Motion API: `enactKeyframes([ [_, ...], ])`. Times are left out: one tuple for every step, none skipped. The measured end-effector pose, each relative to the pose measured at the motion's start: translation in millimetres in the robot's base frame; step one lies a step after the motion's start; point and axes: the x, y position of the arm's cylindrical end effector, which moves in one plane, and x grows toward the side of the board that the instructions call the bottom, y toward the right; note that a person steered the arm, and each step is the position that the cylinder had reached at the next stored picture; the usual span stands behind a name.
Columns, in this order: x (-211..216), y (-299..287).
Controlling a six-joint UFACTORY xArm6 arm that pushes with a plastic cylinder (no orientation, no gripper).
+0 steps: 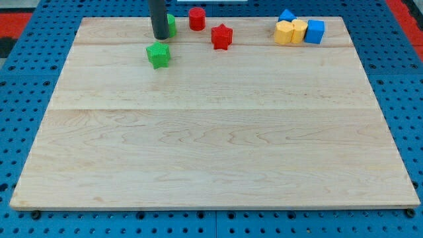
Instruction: Move the green start towards top of the board
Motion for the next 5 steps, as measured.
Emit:
enactKeyframes([
  [-9,0],
  [-10,-3],
  [-3,-6],
  [36,-8],
  [67,1],
])
